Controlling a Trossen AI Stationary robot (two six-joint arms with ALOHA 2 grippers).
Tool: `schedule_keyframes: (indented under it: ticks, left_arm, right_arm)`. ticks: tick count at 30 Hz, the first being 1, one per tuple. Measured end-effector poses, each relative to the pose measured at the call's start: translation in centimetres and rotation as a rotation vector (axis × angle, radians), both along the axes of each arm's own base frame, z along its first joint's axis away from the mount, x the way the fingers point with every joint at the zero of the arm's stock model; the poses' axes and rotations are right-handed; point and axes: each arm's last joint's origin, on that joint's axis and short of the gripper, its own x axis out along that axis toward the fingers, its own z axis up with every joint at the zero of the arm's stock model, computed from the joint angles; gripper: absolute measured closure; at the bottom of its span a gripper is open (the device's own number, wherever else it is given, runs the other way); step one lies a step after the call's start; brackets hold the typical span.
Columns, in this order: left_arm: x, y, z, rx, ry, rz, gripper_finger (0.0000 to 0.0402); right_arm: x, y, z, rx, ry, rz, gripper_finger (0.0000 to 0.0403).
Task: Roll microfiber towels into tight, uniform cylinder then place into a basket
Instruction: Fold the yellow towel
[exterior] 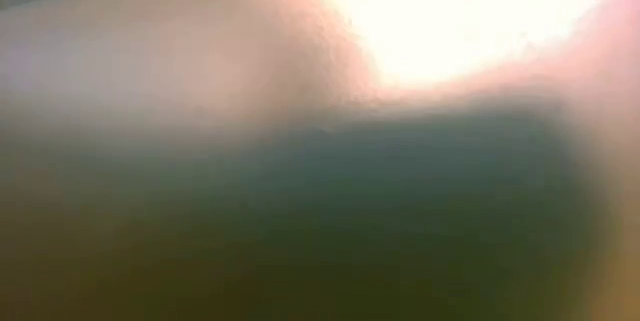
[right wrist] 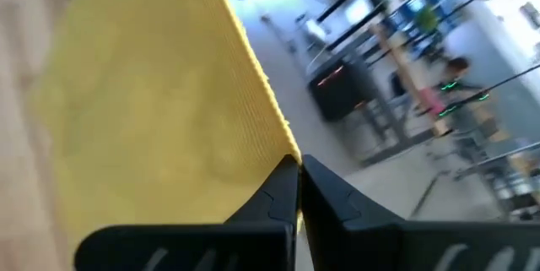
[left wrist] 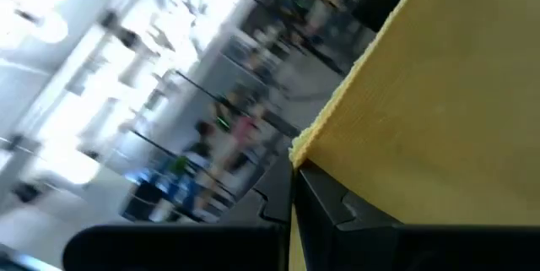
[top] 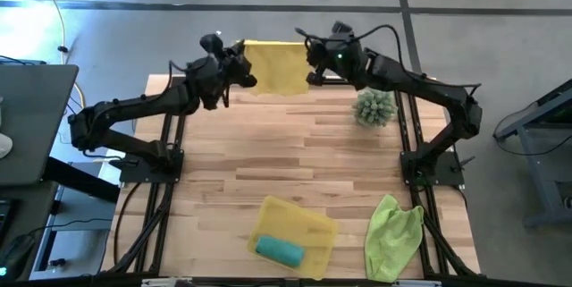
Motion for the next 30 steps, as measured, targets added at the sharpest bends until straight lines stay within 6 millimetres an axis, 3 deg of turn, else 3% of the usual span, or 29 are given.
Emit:
schedule_keyframes:
  ticks: [4,10,14,17,20,23,26,30]
  left_arm:
    - [0.7,-0.9,-3.3,-0.221,0.123,-0.049,0.0401]
    - [1.9,-3.7,-9.9,-0.723,0.17,-0.171,0.0401]
    - [3.4,-6.3,-13.7,-0.854,0.207,-0.233,0.0401]
    - [4.6,-8.5,-15.7,-0.931,0.24,-0.273,0.0401]
    - [5.5,-10.4,-16.9,-0.938,0.29,-0.301,0.0401]
    - [6.0,-11.5,-17.1,-0.913,0.287,-0.298,0.0401]
    - [6.2,-11.9,-16.8,-0.855,0.273,-0.281,0.0401]
    - [5.9,-10.9,-16.4,-0.702,0.325,-0.203,0.0401]
  right_arm:
    - [0.4,1.6,-2.8,0.151,0.087,-0.004,0.0403]
    - [0.2,5.0,-13.4,0.423,0.229,0.057,0.0403]
    - [-0.9,8.5,-18.6,0.503,0.234,0.068,0.0403]
    - [-1.4,11.5,-21.2,0.51,0.245,0.133,0.0403]
    - [-1.7,13.8,-22.4,0.505,0.244,0.198,0.0403]
    - [-1.7,14.6,-22.3,0.504,0.232,0.193,0.0403]
    - [-1.8,14.3,-22.3,0.461,0.236,0.169,0.0403]
    - [-1.7,12.1,-22.1,0.381,0.252,0.122,0.0403]
